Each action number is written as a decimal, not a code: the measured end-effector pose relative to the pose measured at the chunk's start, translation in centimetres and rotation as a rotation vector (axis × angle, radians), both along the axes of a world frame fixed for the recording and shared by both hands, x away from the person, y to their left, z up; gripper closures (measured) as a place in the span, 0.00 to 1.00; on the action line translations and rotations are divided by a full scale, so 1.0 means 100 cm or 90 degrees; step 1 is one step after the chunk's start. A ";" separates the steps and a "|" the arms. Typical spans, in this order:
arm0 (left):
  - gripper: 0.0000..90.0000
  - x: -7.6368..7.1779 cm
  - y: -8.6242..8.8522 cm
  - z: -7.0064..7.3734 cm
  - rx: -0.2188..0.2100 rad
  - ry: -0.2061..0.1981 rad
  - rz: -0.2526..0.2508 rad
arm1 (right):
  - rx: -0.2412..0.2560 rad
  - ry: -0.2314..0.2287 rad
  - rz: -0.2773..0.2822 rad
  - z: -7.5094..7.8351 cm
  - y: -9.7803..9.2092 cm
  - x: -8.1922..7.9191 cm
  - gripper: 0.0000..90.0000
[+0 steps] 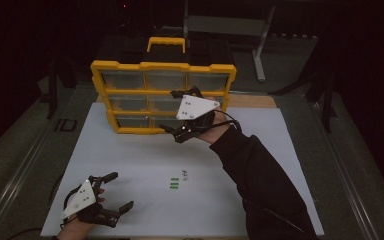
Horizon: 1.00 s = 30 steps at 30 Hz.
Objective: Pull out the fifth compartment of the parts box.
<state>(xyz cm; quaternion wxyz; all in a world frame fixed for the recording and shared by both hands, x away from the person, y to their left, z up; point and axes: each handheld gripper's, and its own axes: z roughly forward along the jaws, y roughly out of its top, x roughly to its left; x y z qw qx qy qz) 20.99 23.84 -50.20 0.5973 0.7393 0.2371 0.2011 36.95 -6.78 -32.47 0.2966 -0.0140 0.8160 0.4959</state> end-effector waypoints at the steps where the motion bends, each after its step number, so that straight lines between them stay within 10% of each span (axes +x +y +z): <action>1: 0.00 0.000 0.000 0.000 -0.001 0.000 -0.001 | -0.006 -0.001 0.001 -0.001 0.003 0.002 0.09; 14: 0.00 0.000 0.001 0.000 -0.001 0.000 -0.003 | -0.058 -0.021 -0.001 -0.025 0.023 0.032 0.20; 30: 0.00 0.000 0.001 -0.001 -0.003 0.001 -0.008 | -0.126 -0.109 0.006 -0.037 0.031 0.063 0.56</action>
